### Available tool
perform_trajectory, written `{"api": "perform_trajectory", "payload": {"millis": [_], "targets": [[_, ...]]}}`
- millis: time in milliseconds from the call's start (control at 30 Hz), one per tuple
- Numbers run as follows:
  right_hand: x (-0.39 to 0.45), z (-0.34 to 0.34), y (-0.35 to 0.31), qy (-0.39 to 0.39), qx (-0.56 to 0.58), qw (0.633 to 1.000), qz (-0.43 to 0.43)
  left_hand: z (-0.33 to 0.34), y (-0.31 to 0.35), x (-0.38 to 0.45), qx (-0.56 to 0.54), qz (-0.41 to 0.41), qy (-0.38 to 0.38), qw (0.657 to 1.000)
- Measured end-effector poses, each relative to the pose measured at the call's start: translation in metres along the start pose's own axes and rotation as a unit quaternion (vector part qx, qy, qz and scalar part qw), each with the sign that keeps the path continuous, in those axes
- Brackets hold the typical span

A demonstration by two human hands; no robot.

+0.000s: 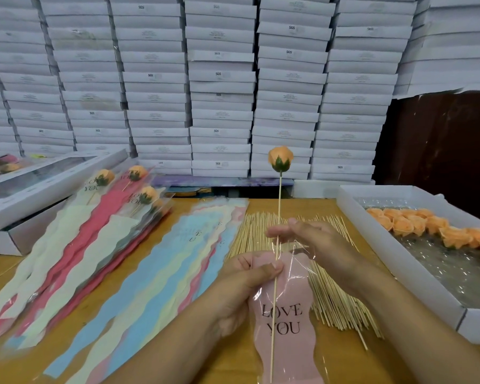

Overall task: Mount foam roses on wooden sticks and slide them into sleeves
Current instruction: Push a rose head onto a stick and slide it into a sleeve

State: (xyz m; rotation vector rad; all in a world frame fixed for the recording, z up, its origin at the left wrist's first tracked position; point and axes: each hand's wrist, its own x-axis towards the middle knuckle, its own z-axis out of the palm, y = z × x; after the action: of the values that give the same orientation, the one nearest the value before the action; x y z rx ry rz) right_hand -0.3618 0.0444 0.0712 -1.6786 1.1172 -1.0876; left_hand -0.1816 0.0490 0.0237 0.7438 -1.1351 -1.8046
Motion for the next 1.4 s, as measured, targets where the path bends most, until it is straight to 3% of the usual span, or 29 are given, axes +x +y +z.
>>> {"api": "perform_trajectory", "payload": {"millis": [267, 600, 1133, 1400], "targets": [[0.014, -0.003, -0.007, 0.036, 0.023, 0.999, -0.004, 0.005, 0.0, -0.003, 0.006, -0.009, -0.001, 1.0], [0.004, 0.005, 0.002, -0.011, -0.009, 1.0, 0.007, -0.001, 0.0, 0.0, -0.006, 0.008, -0.006, 1.0], [0.014, 0.005, 0.0, 0.015, 0.033, 0.999, -0.005, 0.003, 0.001, -0.004, 0.013, 0.008, 0.021, 1.0], [0.0, 0.006, 0.002, 0.011, 0.03, 0.999, 0.004, 0.002, 0.002, -0.004, 0.02, 0.014, 0.0, 1.0]]}}
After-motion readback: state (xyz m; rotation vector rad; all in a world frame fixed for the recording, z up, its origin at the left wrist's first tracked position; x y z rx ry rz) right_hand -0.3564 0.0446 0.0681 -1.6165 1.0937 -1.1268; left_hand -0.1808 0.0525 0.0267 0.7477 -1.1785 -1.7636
